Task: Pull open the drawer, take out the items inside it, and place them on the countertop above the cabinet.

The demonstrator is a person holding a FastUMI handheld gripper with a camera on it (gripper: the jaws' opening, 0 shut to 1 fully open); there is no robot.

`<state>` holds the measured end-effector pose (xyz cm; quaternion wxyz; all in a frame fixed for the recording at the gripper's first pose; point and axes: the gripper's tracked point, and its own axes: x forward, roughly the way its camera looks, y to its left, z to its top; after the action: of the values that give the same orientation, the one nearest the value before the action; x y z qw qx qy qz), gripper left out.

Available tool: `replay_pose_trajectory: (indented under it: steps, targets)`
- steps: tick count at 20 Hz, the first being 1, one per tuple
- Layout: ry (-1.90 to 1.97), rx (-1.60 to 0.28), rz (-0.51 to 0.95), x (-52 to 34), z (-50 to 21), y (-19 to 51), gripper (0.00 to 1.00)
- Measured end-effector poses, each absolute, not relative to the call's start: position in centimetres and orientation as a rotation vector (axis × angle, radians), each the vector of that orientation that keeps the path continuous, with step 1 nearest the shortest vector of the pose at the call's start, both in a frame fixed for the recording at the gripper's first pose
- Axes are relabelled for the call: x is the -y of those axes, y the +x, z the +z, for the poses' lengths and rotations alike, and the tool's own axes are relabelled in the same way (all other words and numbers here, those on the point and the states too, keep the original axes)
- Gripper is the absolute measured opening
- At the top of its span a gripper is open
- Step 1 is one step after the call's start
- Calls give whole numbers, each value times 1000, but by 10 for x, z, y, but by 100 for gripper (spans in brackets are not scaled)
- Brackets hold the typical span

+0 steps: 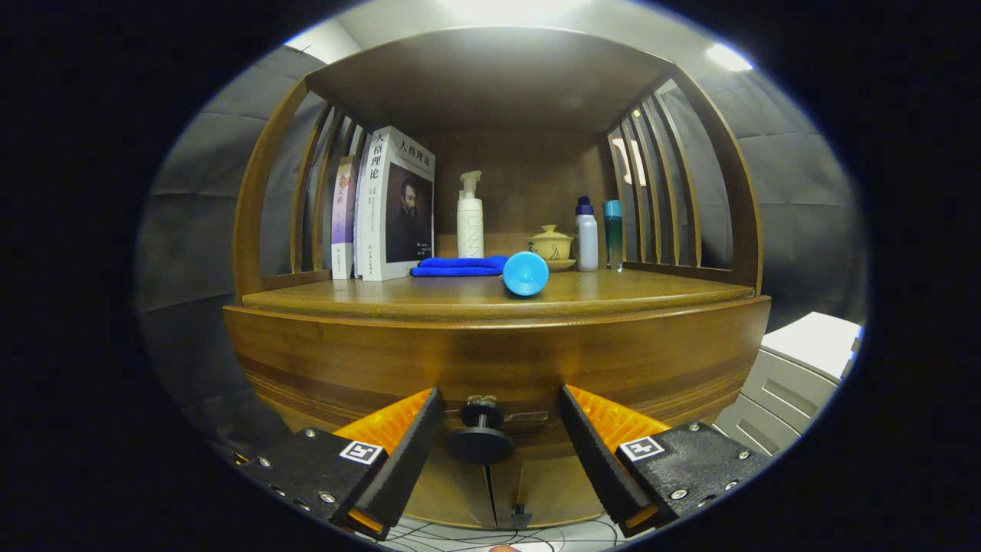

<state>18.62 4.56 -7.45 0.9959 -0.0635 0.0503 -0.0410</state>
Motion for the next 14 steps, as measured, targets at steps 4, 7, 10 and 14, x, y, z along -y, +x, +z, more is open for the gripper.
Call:
replay_pose_trajectory:
  steps: [4,7,10,14]
  targets:
    - [-123,-95,-96,-45,-76,196,96]
    - [-121,-85,-99,-47,-76,196,95]
    - [-130,-97,-72,-49,-78,194,95]
    - [-80,-81,-50,-44,-57,177,95]
